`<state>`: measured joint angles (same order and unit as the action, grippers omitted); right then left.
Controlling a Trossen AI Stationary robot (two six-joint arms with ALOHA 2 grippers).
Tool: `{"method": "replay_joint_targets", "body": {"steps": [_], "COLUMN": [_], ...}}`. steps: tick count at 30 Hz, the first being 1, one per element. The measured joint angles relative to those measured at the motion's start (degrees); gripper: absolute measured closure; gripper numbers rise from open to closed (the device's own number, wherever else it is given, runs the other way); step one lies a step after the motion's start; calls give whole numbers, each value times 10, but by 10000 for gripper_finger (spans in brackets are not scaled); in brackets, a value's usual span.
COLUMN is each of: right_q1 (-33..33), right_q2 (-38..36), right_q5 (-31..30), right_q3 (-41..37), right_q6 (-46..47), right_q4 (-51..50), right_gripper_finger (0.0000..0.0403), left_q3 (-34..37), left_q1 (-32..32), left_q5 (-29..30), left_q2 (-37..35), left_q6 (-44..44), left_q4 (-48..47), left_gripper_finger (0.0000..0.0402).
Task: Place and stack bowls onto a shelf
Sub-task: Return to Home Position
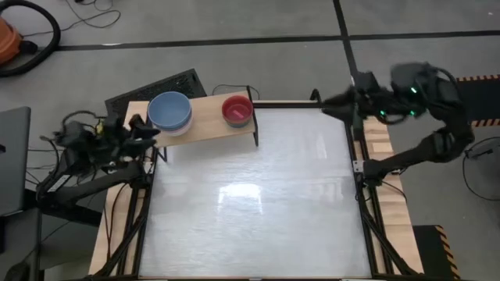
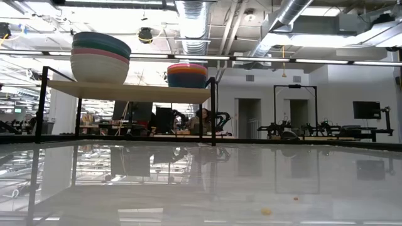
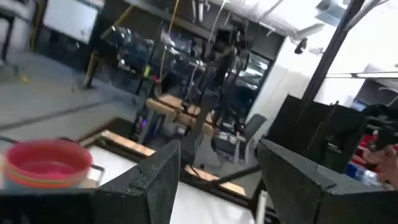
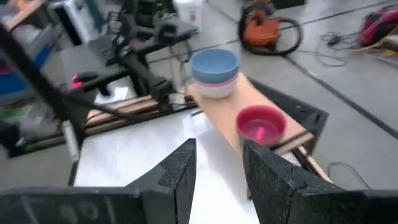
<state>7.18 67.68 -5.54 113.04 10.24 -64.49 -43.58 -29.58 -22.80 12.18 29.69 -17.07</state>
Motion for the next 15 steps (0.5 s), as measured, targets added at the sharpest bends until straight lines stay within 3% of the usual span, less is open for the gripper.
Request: {"method": "replay_joint_targets", "body": {"steps": [6, 8, 12, 15], "right_q1": [-115, -141, -171, -182], "right_q2": [-166, -211, -271, -305], "right_q5": [-139, -158, -178, -194], "right_q3": [-251, -336, -477, -564], "right_q6": [51, 58, 60, 77], "right_q4": [178, 245, 365, 427], "right_gripper_finger": [246, 246, 246, 246], "left_q3": [1, 2, -20, -9], "left_q1": [0, 0, 0, -10], "left_q5": [30, 49, 53, 40], "left_q2": [-89, -122, -114, -112], "left_q6": [-35, -30, -42, -53], "left_q4": [-59, -84, -158, -161], "left_gripper_finger": [198, 198, 198, 198]}}
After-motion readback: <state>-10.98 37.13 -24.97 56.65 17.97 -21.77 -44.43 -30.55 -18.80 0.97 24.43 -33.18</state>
